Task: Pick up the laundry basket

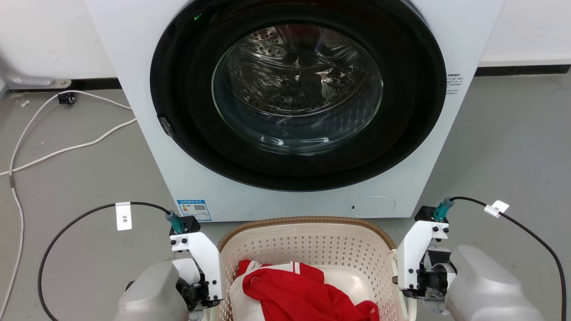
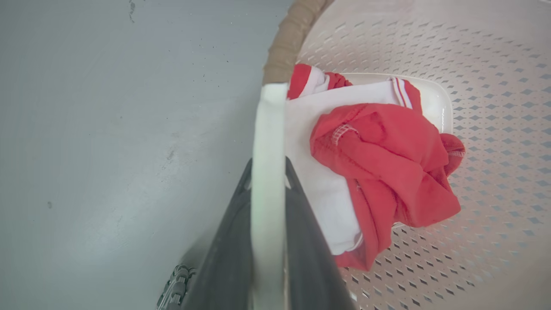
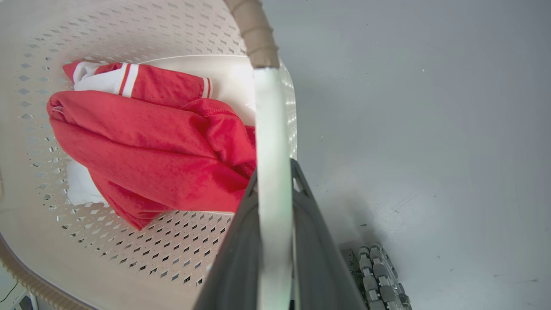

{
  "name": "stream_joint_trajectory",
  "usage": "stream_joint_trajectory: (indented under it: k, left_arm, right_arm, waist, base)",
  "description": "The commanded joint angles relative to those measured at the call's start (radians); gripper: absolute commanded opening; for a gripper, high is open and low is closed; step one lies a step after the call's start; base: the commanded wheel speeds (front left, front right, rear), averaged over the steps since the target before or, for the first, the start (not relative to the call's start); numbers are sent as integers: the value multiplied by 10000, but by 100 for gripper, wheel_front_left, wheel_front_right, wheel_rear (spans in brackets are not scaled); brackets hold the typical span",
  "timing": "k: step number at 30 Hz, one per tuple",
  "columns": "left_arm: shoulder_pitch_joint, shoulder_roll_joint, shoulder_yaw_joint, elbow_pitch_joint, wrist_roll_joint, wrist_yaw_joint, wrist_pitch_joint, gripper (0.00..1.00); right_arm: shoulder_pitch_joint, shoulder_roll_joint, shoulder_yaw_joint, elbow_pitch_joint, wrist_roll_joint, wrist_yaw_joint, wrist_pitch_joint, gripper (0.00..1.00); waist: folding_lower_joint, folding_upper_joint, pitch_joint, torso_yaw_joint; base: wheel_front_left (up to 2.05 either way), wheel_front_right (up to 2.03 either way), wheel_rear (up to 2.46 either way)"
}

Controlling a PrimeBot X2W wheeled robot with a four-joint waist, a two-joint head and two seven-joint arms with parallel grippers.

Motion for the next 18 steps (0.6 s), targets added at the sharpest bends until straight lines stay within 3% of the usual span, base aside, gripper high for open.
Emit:
stream_joint_trajectory:
  k: [1,18]
  left_arm:
    - [-157,-42,-18,-17,-66,-21,-91,0]
    - [-296,29,-149,30,-221,-20,-186,0]
  right_arm:
    - [44,97,-44,-36,94,114,58,0]
    - [27,42,-172,-33,12,113,169,0]
  waist:
    - [0,0,-5,1]
    - [0,0,-19,30]
  base:
    - [0,0,0]
    - [0,0,0]
